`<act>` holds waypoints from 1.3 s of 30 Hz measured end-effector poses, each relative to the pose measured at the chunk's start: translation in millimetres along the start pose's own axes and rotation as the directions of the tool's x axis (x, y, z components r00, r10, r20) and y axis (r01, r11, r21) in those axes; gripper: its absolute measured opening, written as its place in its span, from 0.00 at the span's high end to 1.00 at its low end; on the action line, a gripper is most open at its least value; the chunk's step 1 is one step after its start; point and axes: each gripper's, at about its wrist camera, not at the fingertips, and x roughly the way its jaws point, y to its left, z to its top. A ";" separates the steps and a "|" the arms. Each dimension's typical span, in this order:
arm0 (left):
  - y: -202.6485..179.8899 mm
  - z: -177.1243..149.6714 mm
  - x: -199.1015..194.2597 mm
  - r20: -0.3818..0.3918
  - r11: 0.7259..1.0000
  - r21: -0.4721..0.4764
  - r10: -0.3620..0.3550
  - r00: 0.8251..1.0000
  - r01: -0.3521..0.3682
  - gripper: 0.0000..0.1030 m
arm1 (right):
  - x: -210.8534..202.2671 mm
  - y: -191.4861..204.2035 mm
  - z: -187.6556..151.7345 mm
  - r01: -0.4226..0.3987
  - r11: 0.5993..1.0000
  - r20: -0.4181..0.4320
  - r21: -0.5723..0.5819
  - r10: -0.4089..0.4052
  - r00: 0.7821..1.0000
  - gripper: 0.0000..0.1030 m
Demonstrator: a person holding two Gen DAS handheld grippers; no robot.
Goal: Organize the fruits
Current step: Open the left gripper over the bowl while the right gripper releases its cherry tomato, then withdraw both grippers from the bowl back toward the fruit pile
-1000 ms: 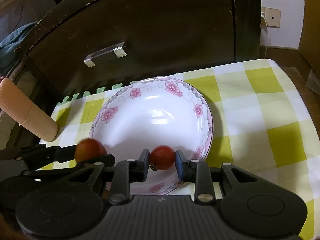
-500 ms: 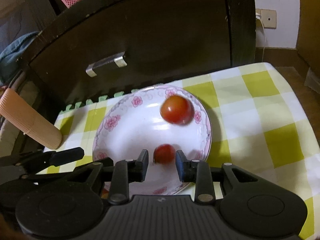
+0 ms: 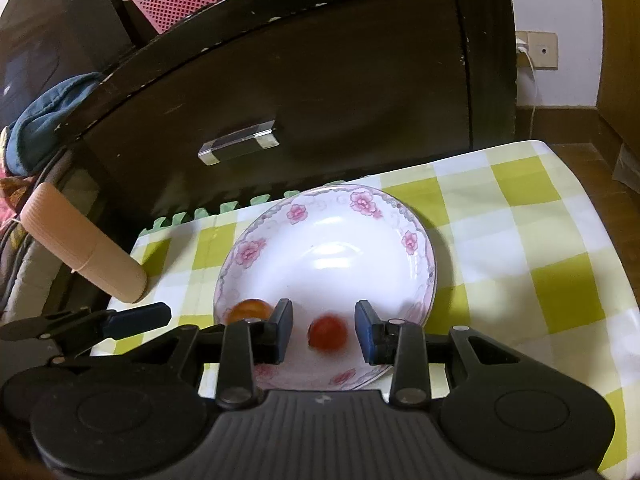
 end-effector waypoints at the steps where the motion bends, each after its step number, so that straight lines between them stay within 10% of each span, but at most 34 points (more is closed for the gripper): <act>1: 0.7 -0.8 -2.1 0.002 1.000 -0.001 0.001 1.000 -0.001 0.33 | -1.0 1.5 -1.0 -0.002 1.000 -0.002 -0.004 0.002 1.000 0.68; 39: 8.4 -49.4 -65.0 0.025 0.997 0.016 0.076 0.997 -0.076 0.26 | -45.1 57.0 -50.3 -0.061 0.993 0.000 -0.101 0.062 0.998 0.68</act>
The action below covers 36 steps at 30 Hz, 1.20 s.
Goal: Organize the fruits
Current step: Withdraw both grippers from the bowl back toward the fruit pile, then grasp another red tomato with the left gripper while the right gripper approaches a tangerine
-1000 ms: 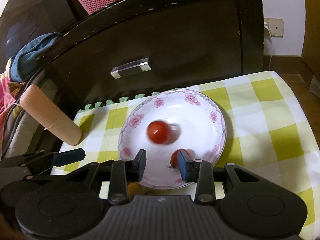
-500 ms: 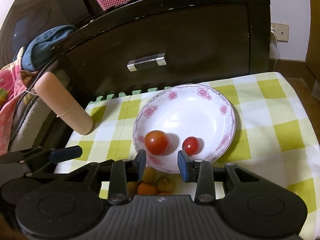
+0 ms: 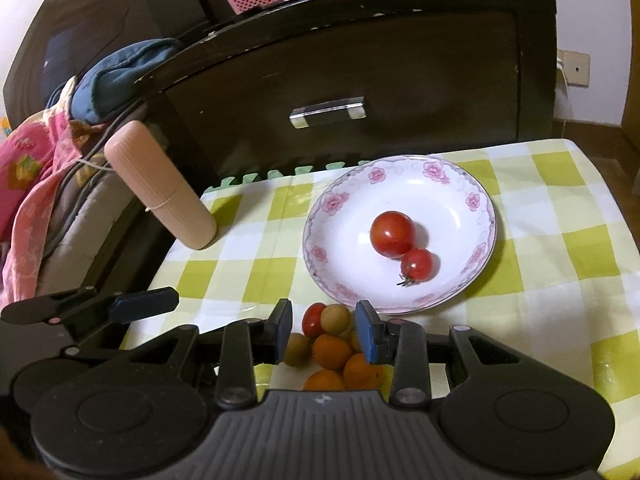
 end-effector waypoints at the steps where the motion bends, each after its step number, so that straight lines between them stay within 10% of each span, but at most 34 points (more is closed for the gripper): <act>1: 0.9 -0.5 -1.1 0.000 1.000 -0.001 0.001 1.000 -0.001 0.26 | -1.1 1.4 -1.1 0.000 1.000 0.001 -0.005 0.000 1.000 0.68; 20: 29.9 -54.0 -3.3 -0.146 0.995 -0.085 0.049 0.988 -0.062 0.20 | -11.8 5.8 -23.8 0.014 0.999 -0.026 -0.029 -0.014 1.000 0.67; 36: 41.8 -71.9 31.7 -0.289 0.979 -0.192 0.007 0.957 -0.065 0.50 | -11.7 -2.9 -30.6 0.018 1.000 -0.060 -0.019 -0.019 0.998 0.67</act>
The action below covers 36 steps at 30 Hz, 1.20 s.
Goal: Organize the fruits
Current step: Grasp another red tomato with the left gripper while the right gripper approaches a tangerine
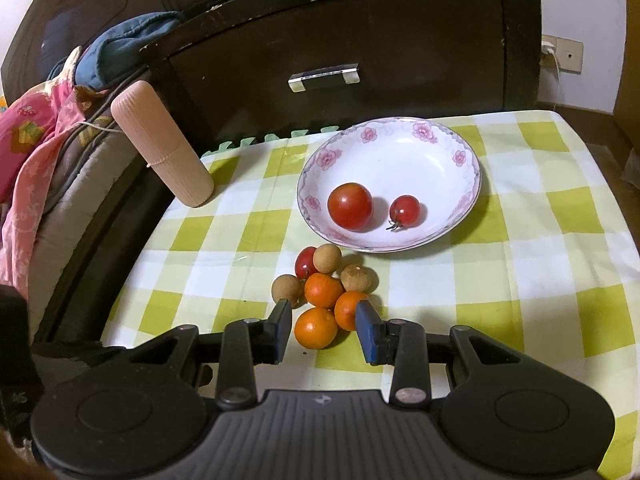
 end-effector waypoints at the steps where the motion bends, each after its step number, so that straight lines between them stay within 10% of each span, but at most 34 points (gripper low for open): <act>1: 1.3 0.7 1.6 -0.002 1.000 -0.011 -0.002 1.000 0.002 0.51 | 0.5 1.0 -0.1 -0.001 1.000 -0.002 -0.003 0.001 1.000 0.67; 36: -17.9 -10.8 1.2 0.012 0.995 0.100 -0.016 1.000 0.015 0.64 | 82.6 6.7 1.4 0.053 0.990 -0.206 0.133 -0.025 0.978 0.67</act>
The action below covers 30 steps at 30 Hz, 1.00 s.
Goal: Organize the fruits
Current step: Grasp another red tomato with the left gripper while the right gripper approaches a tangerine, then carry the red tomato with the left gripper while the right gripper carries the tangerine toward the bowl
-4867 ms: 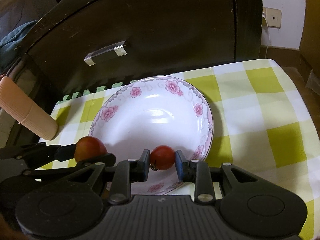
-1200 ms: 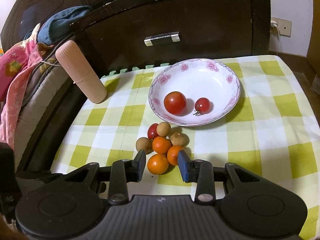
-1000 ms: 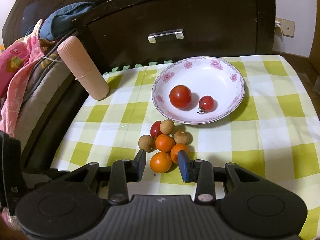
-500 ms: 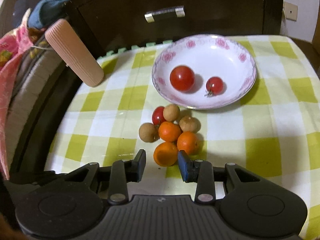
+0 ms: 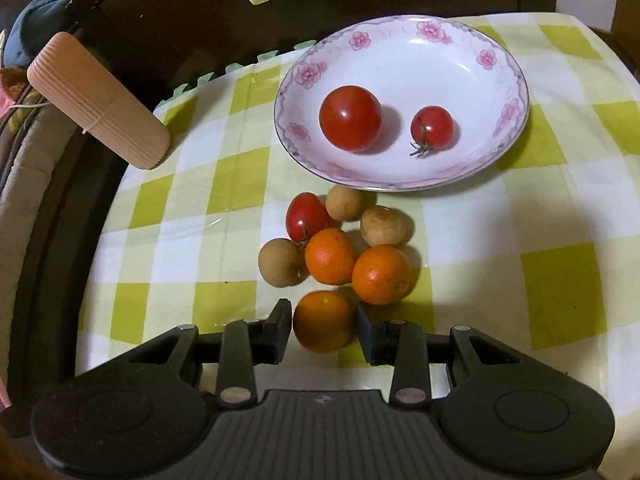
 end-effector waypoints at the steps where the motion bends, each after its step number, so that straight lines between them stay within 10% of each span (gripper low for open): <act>1: -0.3 -0.2 0.0 0.001 1.000 0.005 0.002 1.000 -0.002 0.64 | -0.1 0.4 -0.1 -0.001 1.000 0.005 -0.008 0.001 1.000 0.67; 30: -1.3 -7.3 -1.9 0.026 1.000 0.020 0.019 0.999 -0.020 0.59 | -27.3 -8.2 -50.6 0.076 0.966 -0.005 -0.247 -0.079 0.997 0.69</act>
